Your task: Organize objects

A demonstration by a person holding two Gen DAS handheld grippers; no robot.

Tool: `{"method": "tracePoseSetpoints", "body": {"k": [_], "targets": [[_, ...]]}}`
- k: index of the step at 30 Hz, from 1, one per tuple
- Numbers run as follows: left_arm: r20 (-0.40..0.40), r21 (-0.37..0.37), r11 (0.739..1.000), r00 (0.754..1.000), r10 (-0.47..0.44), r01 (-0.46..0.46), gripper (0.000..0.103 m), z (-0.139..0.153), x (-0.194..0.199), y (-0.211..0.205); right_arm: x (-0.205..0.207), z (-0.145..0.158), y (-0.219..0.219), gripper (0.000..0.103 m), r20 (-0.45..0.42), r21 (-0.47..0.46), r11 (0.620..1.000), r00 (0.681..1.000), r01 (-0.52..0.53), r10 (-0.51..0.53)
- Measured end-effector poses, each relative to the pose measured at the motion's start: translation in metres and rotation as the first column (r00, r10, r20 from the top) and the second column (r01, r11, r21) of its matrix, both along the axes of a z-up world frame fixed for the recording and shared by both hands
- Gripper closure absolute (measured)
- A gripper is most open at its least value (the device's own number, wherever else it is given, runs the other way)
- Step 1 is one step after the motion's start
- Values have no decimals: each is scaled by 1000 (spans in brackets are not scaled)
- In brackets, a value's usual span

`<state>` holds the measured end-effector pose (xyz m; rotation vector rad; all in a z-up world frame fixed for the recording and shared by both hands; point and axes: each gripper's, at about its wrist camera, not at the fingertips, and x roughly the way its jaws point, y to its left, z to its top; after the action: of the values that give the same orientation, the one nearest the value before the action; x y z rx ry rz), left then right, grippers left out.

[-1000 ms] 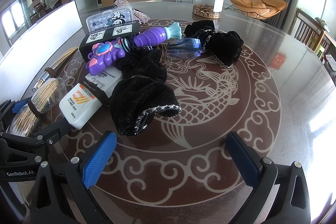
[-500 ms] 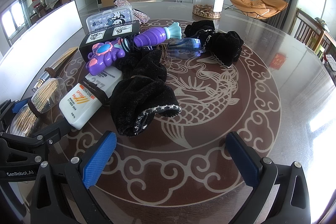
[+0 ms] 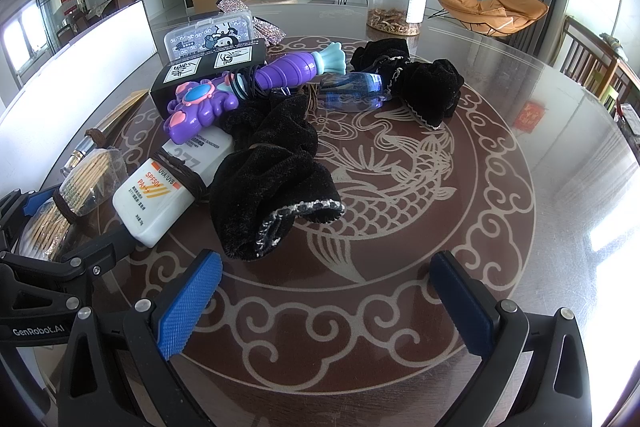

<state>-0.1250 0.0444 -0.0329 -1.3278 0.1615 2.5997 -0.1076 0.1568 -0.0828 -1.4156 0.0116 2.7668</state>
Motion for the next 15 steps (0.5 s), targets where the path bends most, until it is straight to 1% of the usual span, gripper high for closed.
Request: {"method": "tracePoseSetpoints", "body": {"k": [15], "targets": [[0, 0, 1000, 1000, -1, 1, 0, 0, 0, 0, 0, 0, 0, 0, 0, 0, 1000, 1000, 0, 0]]}}
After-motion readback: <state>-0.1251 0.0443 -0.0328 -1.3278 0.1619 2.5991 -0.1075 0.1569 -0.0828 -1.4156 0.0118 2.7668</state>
